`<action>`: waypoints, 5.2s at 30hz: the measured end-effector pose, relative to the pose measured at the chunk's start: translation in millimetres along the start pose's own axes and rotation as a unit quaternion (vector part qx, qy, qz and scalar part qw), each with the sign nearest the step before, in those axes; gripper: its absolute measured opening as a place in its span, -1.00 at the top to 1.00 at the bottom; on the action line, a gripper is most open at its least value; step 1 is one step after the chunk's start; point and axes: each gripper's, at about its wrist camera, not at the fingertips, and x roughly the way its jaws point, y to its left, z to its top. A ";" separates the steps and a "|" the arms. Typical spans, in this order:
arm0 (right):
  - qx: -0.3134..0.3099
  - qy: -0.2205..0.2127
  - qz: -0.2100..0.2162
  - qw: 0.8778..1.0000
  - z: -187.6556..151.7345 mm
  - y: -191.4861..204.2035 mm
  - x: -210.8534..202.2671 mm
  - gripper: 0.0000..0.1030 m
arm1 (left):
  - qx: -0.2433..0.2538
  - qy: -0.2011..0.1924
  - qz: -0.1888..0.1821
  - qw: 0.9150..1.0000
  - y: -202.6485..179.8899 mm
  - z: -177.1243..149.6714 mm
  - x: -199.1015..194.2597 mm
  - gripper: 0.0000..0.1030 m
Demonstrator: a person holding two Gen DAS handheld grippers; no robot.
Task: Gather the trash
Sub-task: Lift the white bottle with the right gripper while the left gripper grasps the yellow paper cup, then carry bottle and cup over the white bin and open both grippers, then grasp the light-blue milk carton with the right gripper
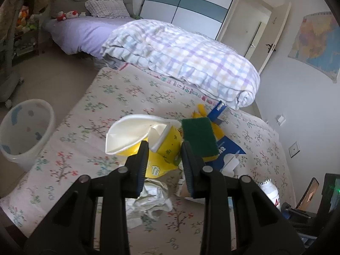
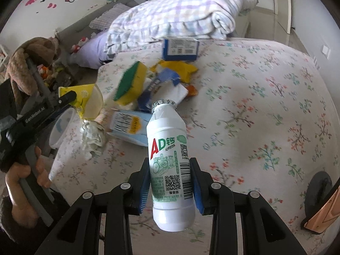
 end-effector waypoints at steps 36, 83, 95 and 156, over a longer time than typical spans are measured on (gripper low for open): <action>-0.124 0.023 0.090 0.988 22.2 194.5 66.7 0.31 | -0.067 -0.023 0.099 0.993 204.4 36.9 -47.7 0.36; -0.153 0.046 0.128 0.979 84.6 370.6 197.7 -0.51 | -0.167 0.067 0.250 0.951 281.2 -11.6 -112.6 -0.97; -0.146 0.028 0.096 0.984 82.3 294.1 134.6 -0.54 | -0.120 0.081 0.240 0.960 251.8 -20.2 -104.2 -0.97; -0.231 0.077 -0.063 0.968 32.5 73.3 90.7 -0.27 | 0.043 0.166 0.093 0.981 41.1 -34.5 28.3 -0.97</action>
